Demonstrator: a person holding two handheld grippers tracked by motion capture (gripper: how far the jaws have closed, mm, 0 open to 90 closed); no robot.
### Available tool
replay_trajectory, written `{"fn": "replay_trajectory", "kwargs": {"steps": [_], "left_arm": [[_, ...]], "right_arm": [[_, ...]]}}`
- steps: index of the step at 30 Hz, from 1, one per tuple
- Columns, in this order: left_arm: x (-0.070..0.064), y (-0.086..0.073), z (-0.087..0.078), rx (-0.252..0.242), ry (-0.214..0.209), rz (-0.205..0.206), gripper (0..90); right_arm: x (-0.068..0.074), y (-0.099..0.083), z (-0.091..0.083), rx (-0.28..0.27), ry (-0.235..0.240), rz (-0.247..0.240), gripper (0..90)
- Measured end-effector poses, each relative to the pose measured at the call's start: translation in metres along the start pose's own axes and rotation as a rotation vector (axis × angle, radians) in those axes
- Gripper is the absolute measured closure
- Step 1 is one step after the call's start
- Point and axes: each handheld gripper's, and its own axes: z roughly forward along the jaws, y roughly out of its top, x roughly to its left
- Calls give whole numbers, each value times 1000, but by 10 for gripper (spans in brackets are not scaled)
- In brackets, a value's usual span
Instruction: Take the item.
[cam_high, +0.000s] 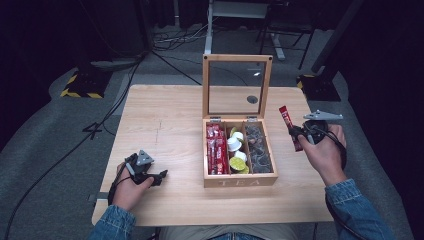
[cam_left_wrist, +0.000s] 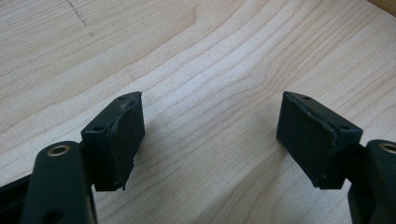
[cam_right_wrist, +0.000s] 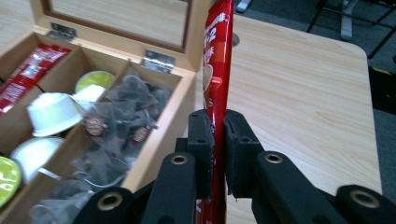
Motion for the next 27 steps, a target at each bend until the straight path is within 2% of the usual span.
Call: {"fn": "replay_trajectory", "kwargs": {"steps": [9, 15, 27], "left_arm": [[2, 0, 0, 0, 0, -2, 209], [3, 0, 1, 1, 5, -4, 204], [3, 0, 1, 2, 5, -1, 201]], "right_arm": [[-23, -18, 10, 14, -24, 30, 822], [-34, -27, 15, 28, -32, 42, 821], [-45, -52, 35, 72, -32, 60, 820]]}}
